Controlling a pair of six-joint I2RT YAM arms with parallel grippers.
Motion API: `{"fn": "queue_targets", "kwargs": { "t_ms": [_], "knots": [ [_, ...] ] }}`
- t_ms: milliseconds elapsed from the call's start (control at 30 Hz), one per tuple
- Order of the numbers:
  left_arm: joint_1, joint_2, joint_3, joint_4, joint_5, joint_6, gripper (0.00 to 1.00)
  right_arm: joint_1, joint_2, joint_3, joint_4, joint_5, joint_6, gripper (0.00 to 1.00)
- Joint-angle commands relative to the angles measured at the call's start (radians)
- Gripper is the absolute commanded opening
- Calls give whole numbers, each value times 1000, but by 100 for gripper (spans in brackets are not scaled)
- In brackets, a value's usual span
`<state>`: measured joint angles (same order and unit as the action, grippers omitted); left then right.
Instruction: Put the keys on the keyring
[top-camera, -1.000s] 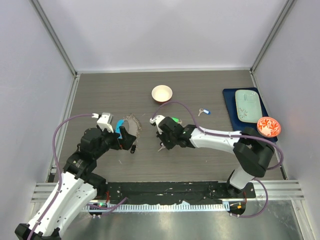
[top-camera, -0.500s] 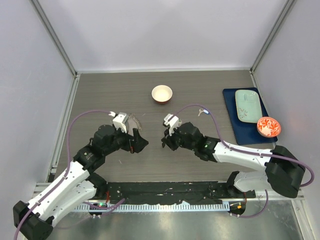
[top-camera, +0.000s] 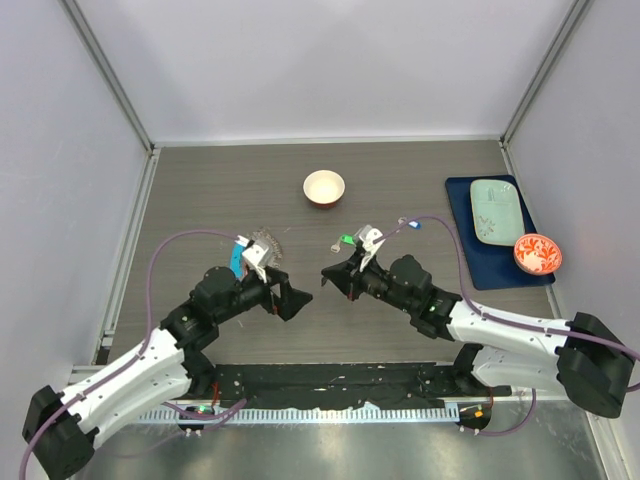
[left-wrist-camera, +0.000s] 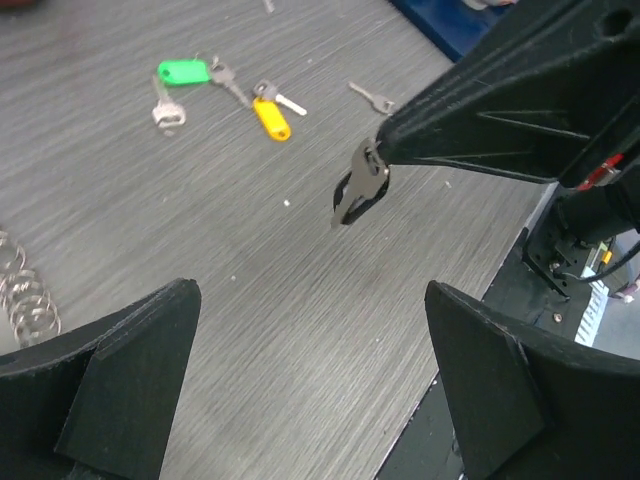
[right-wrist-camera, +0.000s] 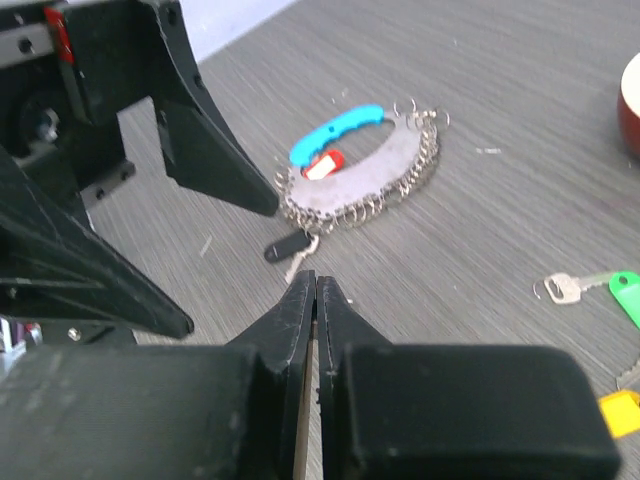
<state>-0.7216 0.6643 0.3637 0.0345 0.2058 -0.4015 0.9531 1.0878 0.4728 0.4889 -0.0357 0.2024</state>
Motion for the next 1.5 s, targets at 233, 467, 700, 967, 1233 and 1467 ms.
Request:
{"fn": "queue_targets", "kwargs": {
  "t_ms": [233,467,700,967,1233,1467],
  "knots": [
    [-105,37,32,206,-90,167,100,4,-52,-2,59,10,65,1],
    [-104,-121,129,-102,-326,155,100,4,-126,20,-289,22,80,1],
    [-104,-184,320,-419,-486,148,100,4,-132,73,-647,26,182,1],
    [-104,-218,406,-602,-508,208,100,3,64,144,-708,33,149,1],
    [-104,-337,371,-645,-575,257,100,4,311,256,-515,79,22,1],
    [-104,-454,322,-617,-612,259,100,4,431,245,-268,49,-27,1]
  ]
}}
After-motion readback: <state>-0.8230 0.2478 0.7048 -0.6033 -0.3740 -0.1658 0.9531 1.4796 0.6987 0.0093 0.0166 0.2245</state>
